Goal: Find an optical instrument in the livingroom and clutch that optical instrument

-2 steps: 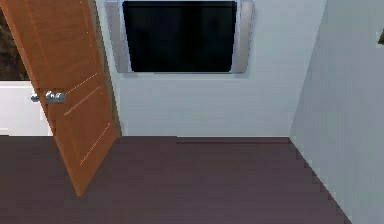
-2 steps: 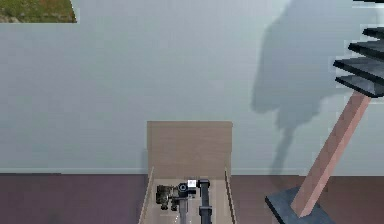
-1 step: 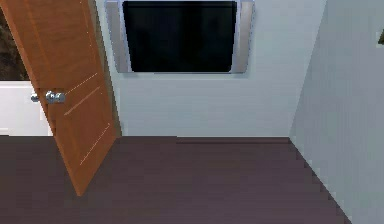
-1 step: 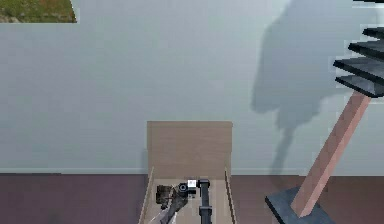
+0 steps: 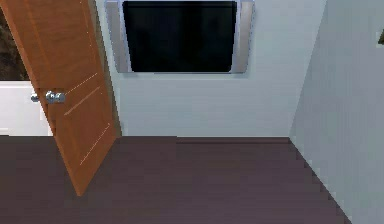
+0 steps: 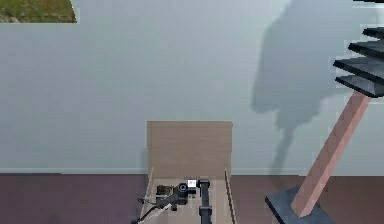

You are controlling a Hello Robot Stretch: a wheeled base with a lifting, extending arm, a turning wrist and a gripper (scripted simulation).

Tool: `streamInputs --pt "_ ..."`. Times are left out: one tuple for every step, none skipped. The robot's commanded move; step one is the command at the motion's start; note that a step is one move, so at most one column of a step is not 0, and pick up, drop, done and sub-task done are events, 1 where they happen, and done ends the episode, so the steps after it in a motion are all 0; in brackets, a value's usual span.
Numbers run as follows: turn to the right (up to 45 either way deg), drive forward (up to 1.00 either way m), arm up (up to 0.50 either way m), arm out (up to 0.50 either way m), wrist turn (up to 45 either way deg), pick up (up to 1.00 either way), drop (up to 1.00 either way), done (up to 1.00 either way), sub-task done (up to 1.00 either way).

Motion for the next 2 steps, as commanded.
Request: streamInputs --pt "0.0 0.0 0.0 0.0 45.0 0.0 0.0 0.0 0.0" --pt "0.0 0.0 0.0 0.0 27.0 0.0 0.0 0.0 0.0"
